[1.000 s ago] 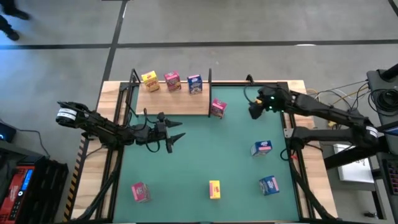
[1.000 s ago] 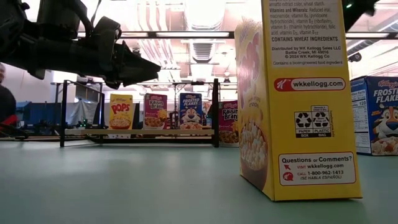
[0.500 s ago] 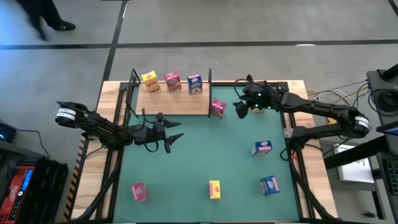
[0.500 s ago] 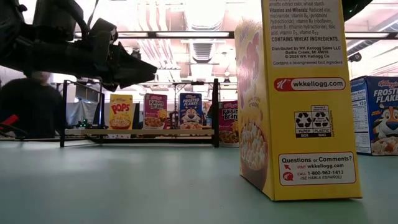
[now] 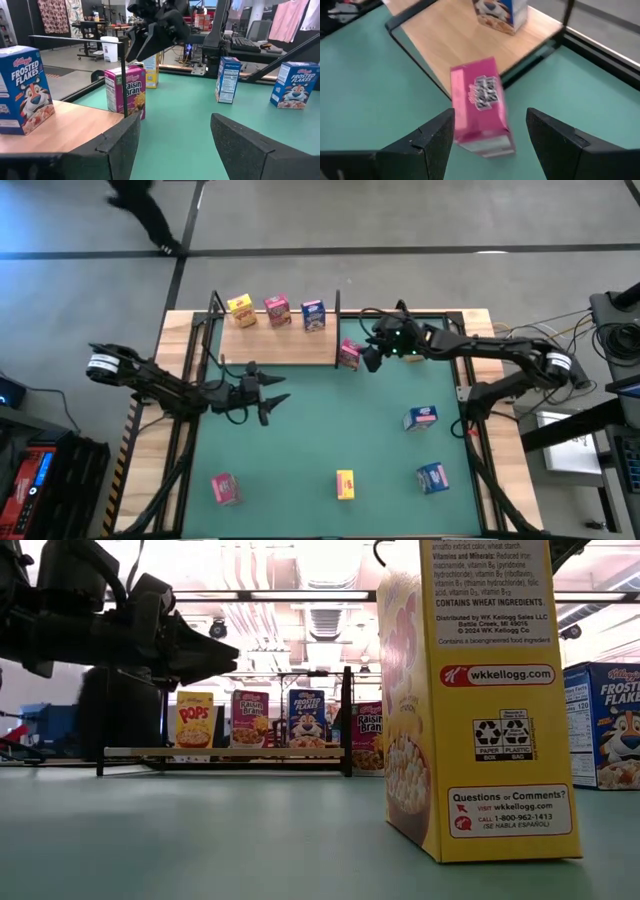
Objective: Stack cereal on shelf
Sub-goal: Put the top pink cereal box on the shelf aligned with the other pink cereal box
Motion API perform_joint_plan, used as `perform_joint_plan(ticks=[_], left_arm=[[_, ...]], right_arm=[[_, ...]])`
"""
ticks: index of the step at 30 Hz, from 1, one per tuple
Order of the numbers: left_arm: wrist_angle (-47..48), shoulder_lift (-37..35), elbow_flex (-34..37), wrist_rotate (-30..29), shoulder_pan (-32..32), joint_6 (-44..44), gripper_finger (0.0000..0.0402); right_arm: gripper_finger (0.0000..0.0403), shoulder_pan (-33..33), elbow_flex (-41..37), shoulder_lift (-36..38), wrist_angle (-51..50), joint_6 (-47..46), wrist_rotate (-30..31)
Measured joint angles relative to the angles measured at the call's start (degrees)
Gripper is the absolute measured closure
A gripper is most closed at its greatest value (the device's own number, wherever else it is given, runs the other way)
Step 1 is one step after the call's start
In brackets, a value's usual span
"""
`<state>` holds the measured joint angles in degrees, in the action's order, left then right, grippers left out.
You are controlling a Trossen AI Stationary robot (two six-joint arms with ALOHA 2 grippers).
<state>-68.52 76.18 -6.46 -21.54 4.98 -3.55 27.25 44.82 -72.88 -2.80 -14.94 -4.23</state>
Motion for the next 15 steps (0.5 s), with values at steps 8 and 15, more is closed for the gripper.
perform_joint_plan(ticks=[8,15], left_arm=[[0.05,-1.17,1.0,0.0,0.01,0.0,0.0174],[0.06,-1.18,1.03,0.01,0.01,-0.14,0.0174]], right_arm=[[0.0167,-0.41,0.0,-2.38,5.25,1.26,-5.6],[0.0167,-0.52,0.0,-3.82,5.72,3.7,-4.29]])
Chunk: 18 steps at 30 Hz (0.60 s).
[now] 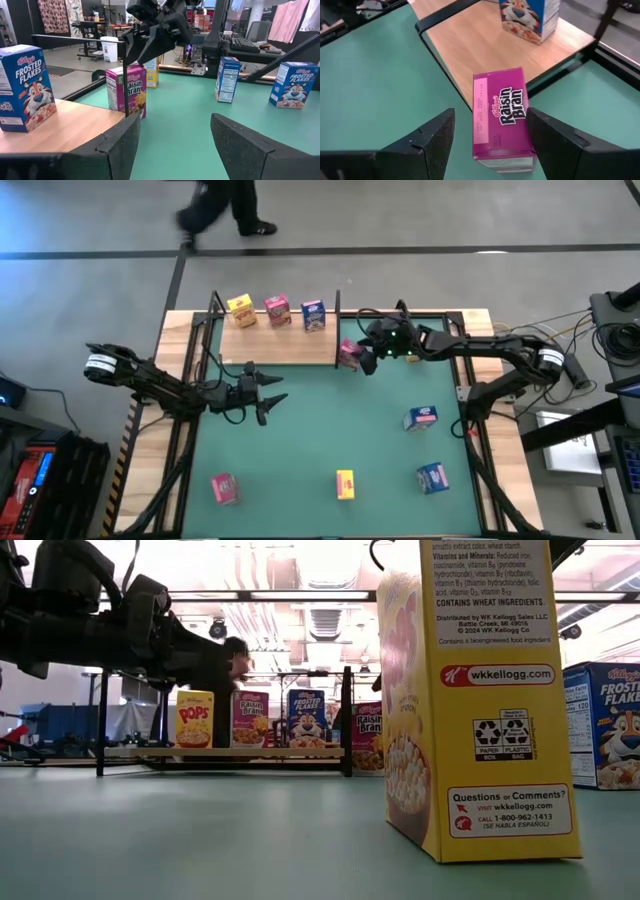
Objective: Stack cereal on shelf
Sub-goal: Put the top pink cereal box on the shelf aligned with the other pink cereal box
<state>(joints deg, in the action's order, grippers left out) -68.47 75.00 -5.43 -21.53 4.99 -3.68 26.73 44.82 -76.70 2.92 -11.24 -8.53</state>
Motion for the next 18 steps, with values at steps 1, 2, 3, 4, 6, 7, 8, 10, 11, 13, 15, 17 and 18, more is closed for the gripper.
perform_joint_plan(ticks=[1,2,3,4,6,7,8,10,11,13,15,17,18], left_arm=[[0.0,0.0,0.0,-0.01,-0.02,0.02,0.0174],[0.0,0.0,0.0,-0.01,-0.02,0.02,0.0174],[0.0,0.0,0.0,-0.01,0.0,0.02,0.0174],[0.0,0.0,0.0,-0.01,0.0,0.03,0.0174],[0.02,0.0,0.0,0.0,-0.02,0.03,0.0174],[0.02,0.0,0.0,0.0,-0.01,0.03,0.0174],[0.03,0.0,0.0,0.0,0.0,0.04,0.0174],[0.04,0.0,0.0,0.01,0.0,0.04,0.0174],[0.04,0.0,0.0,0.01,-0.02,0.02,0.0174],[0.04,0.0,0.0,0.01,0.0,0.02,0.0174],[0.04,0.0,0.0,0.01,-0.02,0.01,0.0174],[0.04,0.0,0.0,0.01,-0.01,-0.06,0.0174],[0.04,0.0,0.0,0.01,-0.02,-0.2,0.0174]], right_arm=[[0.0167,-0.03,0.0,-0.2,0.05,0.29,-0.12],[0.0167,-0.11,0.02,-0.35,0.06,0.71,-0.1],[0.0167,-0.29,0.02,-0.47,0.1,1.75,-0.09],[0.0167,-0.53,0.02,-0.53,0.24,2.46,-0.03],[0.0167,-0.64,0.04,-0.44,0.27,3.76,-0.11],[0.0167,-0.61,0.04,-0.4,0.42,3.85,-0.22],[0.0167,-0.57,0.02,-0.35,0.61,3.86,-0.23],[0.0167,-0.58,0.02,-0.17,0.75,3.87,0.18],[0.0167,-0.6,0.0,0.01,0.72,3.81,1.47],[0.0167,-0.69,0.0,0.3,0.55,3.17,5.38],[0.0167,-0.49,-0.07,0.78,0.38,3.06,7.08],[0.0167,-0.41,-0.07,1.58,0.57,3.73,7.58],[0.0167,-0.46,-0.07,2.09,0.53,4.15,7.51]])
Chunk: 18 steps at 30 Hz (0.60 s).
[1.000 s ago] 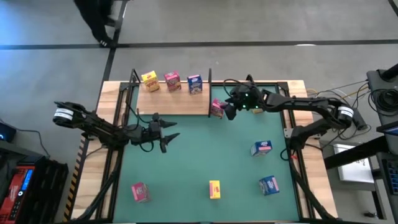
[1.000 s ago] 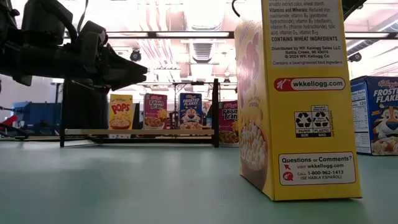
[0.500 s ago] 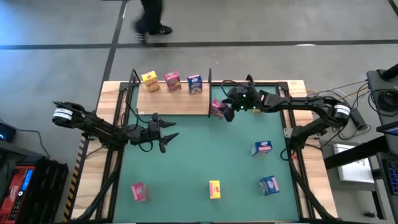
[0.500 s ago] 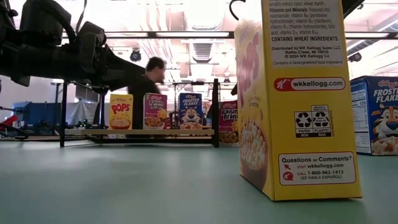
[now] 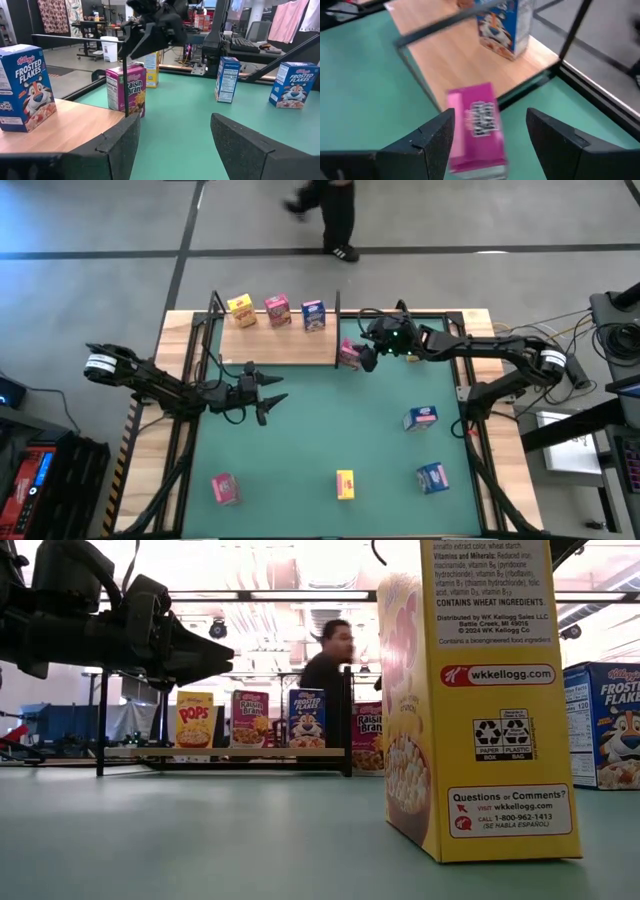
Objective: Stack cereal on shelf
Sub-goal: Put the top pink cereal box on the shelf aligned with the other pink cereal box
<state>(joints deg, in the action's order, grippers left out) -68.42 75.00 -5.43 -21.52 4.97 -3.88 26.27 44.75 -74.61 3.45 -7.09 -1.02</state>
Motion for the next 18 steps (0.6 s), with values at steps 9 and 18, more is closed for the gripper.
perform_joint_plan(ticks=[9,18], left_arm=[[0.0,0.0,0.0,0.05,0.0,-0.1,0.0174],[0.06,0.0,0.0,1.55,0.02,-0.14,0.0174]], right_arm=[[0.0165,0.01,0.0,2.78,0.26,-2.33,-6.24],[0.0099,-0.14,0.0,1.5,-0.37,0.88,-6.72]])
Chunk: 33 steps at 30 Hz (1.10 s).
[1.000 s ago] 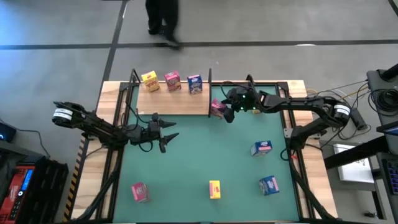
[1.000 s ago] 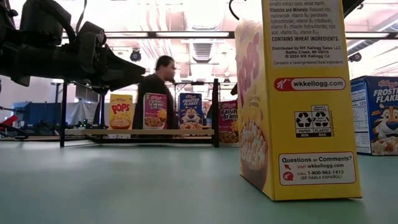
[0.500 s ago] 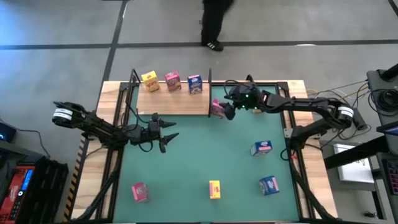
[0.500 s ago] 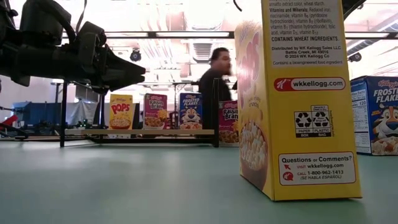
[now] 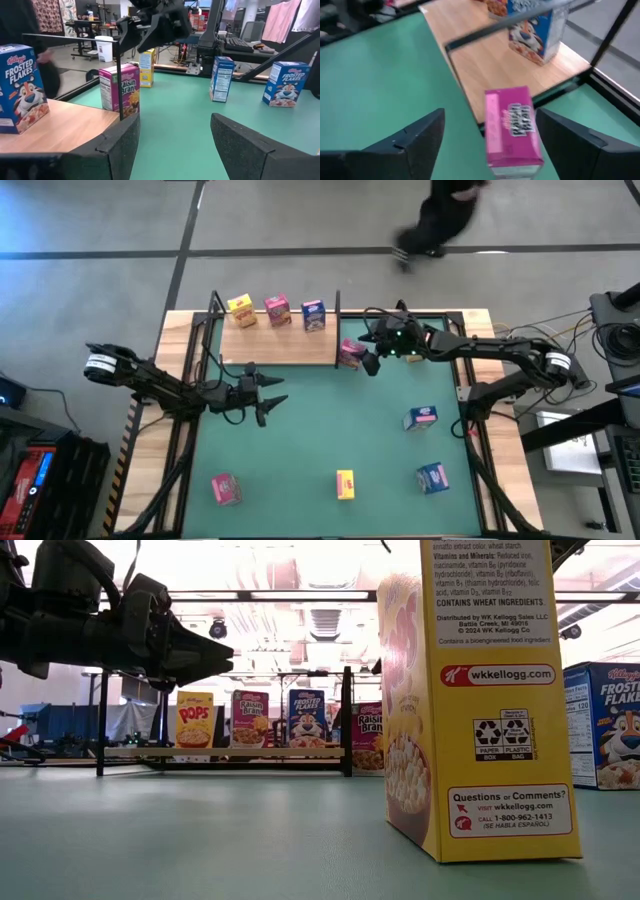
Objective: Stack cereal on shelf
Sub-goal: Put the top pink cereal box on the shelf aligned with the other pink cereal box
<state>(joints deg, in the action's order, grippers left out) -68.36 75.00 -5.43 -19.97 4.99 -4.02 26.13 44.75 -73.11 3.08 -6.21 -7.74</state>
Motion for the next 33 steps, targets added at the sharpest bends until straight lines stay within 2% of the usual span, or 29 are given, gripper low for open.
perform_joint_plan(ticks=[6,15,20,25,33], left_arm=[[-0.01,0.0,-0.1,0.01,0.07,-0.12,0.0174],[-0.02,0.0,-0.13,0.02,0.04,-0.13,0.0174],[-0.02,0.0,-0.13,0.02,0.04,-0.14,0.0174],[-0.01,0.0,-0.13,0.02,0.04,-0.14,0.0174],[-0.02,0.0,-0.15,0.02,0.04,-0.16,0.0174]], right_arm=[[0.0076,0.0,0.0,-2.03,0.02,-0.47,1.28],[0.0076,-0.98,0.04,-3.85,0.29,2.69,1.99],[0.0076,-1.4,0.07,-4.58,0.57,5.64,6.25],[0.0076,-1.38,0.07,-4.58,0.37,6.88,7.92],[0.0076,-1.51,0.07,-3.61,0.36,7.38,7.9]])
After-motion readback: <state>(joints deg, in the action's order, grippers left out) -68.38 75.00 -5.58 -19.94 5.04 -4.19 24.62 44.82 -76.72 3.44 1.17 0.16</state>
